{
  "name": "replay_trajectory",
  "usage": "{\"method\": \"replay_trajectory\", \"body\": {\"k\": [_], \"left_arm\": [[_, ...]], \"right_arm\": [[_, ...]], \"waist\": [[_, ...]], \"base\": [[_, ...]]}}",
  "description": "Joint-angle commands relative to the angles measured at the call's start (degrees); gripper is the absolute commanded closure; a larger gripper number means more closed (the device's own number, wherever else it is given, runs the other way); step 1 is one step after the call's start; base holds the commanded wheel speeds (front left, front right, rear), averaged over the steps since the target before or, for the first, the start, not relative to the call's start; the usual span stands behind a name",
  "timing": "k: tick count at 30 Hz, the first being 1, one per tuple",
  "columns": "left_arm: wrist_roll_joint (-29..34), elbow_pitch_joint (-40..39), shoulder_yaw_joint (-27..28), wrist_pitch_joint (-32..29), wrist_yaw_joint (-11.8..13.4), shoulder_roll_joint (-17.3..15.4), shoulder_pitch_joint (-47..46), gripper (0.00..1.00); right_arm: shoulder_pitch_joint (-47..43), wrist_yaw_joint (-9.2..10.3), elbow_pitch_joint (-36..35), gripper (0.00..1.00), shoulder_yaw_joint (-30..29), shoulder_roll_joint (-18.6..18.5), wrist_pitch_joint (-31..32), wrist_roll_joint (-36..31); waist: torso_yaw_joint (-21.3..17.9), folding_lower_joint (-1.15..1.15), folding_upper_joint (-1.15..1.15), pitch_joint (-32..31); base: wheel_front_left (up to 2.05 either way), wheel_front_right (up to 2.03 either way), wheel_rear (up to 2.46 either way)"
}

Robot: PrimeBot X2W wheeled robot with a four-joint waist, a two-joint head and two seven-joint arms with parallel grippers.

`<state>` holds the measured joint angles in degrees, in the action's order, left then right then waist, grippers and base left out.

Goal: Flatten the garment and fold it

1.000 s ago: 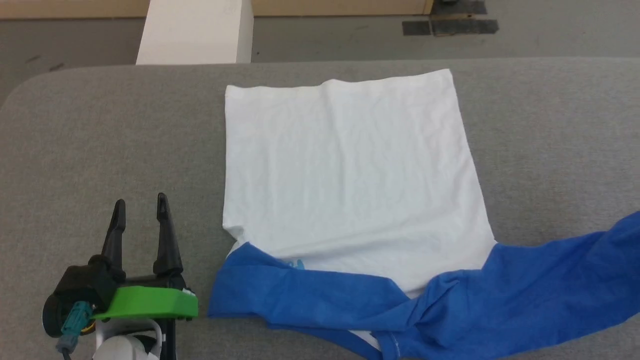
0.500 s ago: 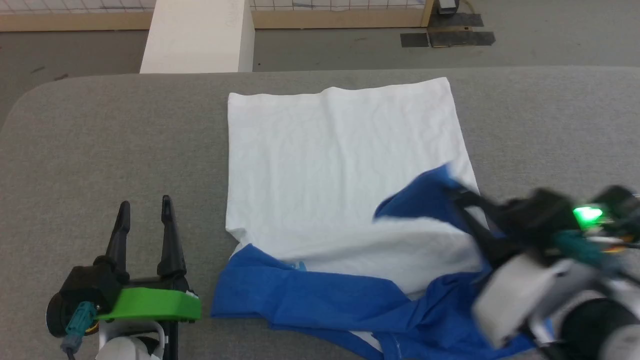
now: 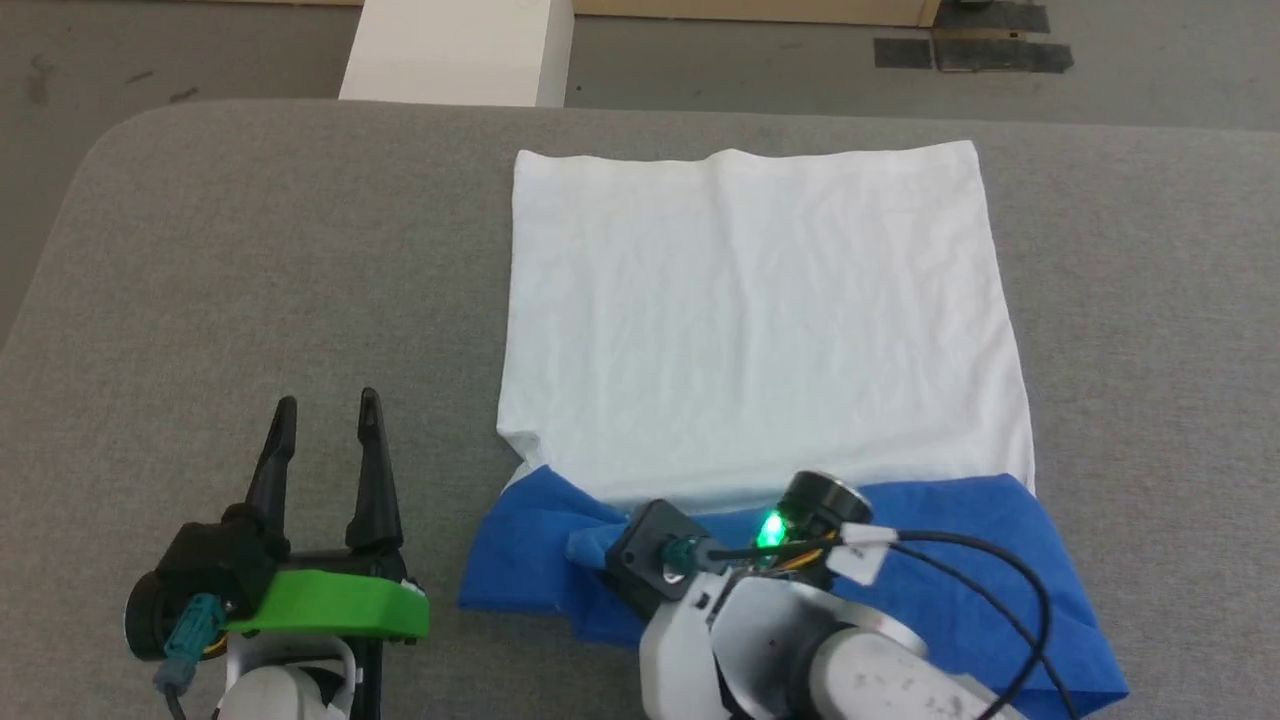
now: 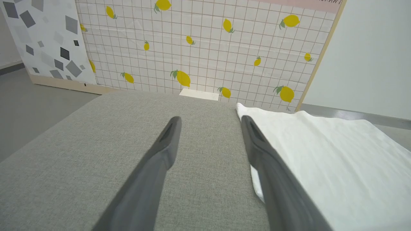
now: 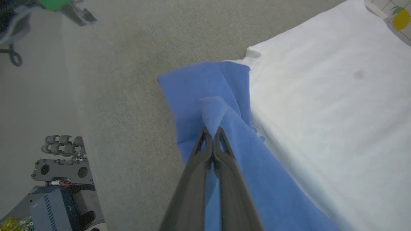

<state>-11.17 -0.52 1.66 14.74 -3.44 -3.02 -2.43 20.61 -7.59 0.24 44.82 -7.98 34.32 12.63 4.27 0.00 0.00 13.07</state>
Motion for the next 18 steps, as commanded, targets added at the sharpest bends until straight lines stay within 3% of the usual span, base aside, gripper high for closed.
{"method": "replay_trajectory", "body": {"k": [1,2,3,4,10,18], "left_arm": [[-0.2,-0.2,-0.2,0.3,0.4,0.1,-1.2,0.00],[-0.2,-0.2,-0.3,0.3,0.5,0.1,-1.2,0.00],[-0.2,-0.2,-0.6,0.3,0.7,0.1,-1.2,0.00],[-0.3,-0.2,-0.8,0.3,0.8,0.1,-1.2,0.00],[-0.1,0.2,-1.7,0.3,1.1,0.1,-0.7,0.00],[0.7,0.9,-1.9,0.3,0.3,-0.4,-0.9,0.00]], "right_arm": [[1.6,0.10,2.7,1.00,0.3,0.9,-1.0,0.5],[1.9,0.10,4.4,0.86,0.5,1.4,-1.5,0.8],[2.4,0.10,6.0,0.55,0.8,1.8,-2.1,1.2],[2.6,0.10,7.0,0.00,0.8,2.1,-2.5,1.6],[2.7,0.10,5.8,0.00,-4.9,3.3,-10.2,6.4],[-3.7,0.10,-6.6,0.00,-25.5,3.8,-24.5,4.1]], "waist": [[0.6,0.00,0.00,0.7],[0.6,0.00,0.00,0.7],[0.7,0.00,0.00,0.8],[0.7,0.00,0.00,0.9],[-0.1,0.00,0.00,0.0],[-3.3,0.00,0.00,-1.4]], "base": [[0.00,0.00,0.00],[0.00,0.00,0.00],[0.00,0.00,0.00],[0.00,0.00,0.00],[0.00,0.00,0.00],[0.00,0.00,0.00]]}}
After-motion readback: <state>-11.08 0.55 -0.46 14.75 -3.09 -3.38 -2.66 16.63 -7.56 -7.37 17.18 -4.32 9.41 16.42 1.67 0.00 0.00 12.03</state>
